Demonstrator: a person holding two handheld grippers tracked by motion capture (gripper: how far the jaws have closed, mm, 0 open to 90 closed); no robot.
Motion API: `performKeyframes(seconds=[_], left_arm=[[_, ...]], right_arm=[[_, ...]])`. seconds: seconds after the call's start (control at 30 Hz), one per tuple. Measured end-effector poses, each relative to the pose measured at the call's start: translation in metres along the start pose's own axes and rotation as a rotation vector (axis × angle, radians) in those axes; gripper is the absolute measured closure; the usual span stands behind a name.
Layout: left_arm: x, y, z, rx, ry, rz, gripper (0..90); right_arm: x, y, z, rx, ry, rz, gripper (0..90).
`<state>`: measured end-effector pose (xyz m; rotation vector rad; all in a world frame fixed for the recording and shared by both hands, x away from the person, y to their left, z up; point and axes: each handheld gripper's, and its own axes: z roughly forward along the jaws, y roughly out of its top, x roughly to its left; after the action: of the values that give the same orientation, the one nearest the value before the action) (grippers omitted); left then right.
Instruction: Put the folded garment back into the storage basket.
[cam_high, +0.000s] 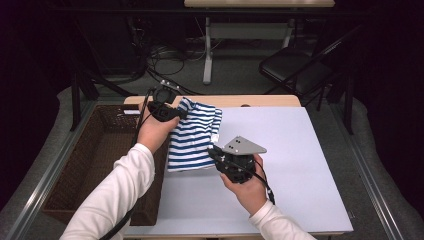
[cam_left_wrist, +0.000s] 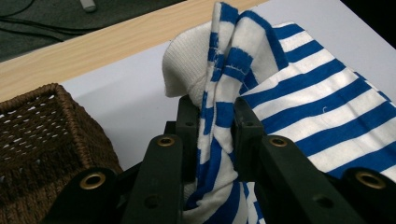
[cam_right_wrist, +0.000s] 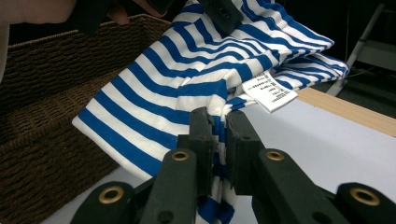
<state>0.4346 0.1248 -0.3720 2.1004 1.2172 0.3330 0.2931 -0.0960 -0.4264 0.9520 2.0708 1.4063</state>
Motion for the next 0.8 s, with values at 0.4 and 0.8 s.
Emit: performKeyframes(seconds=[0.4,0.8], left_arm=[[0.007,-0.001,-0.011,0.001,0.012,0.0,76.9],[0.02,-0.007,-0.023,0.0,0.031,-0.017,76.9]], right_arm=[[0.007,0.007,0.004,-0.003,0.016,-0.009,82.3],[0.021,0.014,0.014,-0.003,0.043,-0.032,82.3]])
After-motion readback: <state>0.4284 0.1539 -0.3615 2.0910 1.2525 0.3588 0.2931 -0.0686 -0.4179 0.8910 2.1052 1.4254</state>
